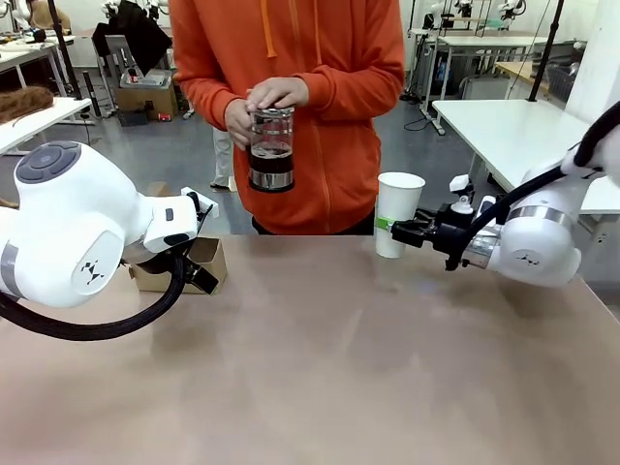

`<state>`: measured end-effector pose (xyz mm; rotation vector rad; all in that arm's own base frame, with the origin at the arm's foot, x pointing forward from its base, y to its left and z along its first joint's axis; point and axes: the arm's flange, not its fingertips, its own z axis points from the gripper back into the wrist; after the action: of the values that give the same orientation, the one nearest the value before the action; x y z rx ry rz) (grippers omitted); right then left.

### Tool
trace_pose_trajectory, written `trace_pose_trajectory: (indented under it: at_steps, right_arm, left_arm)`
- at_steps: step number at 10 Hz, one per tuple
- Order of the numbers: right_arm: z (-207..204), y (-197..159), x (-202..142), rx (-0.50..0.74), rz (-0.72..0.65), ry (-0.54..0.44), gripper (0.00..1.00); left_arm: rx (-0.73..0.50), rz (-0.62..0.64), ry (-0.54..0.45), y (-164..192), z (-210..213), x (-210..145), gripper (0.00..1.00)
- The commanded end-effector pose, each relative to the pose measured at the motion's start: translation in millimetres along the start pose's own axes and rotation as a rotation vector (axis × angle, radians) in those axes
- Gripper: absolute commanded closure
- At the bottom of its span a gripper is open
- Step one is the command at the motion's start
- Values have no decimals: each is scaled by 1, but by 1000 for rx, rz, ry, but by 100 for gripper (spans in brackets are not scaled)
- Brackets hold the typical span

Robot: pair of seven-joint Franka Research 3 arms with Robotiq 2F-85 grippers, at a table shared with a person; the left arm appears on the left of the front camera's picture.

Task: Pour a drink into a cup and package it in a carrier.
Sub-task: Pick up the 600 ml Paper Cup and place it in the middle top area of the table.

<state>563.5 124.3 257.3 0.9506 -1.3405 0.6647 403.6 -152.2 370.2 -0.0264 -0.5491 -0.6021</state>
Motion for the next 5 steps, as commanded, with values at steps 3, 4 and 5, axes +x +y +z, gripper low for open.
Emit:
trace_pose_trajectory:
  at_steps: [3,4,5]
  right_arm:
    - [-3,-13,-13,-33,20,-8,19]
    - [1,-13,-17,-24,-5,10,19]
    - [1,-13,-17,-24,-5,10,19]
  left_arm:
    - [-2,1,-1,0,0,0,0]
    - [-2,1,-1,0,0,0,0]
    - [-2,1,-1,0,0,0,0]
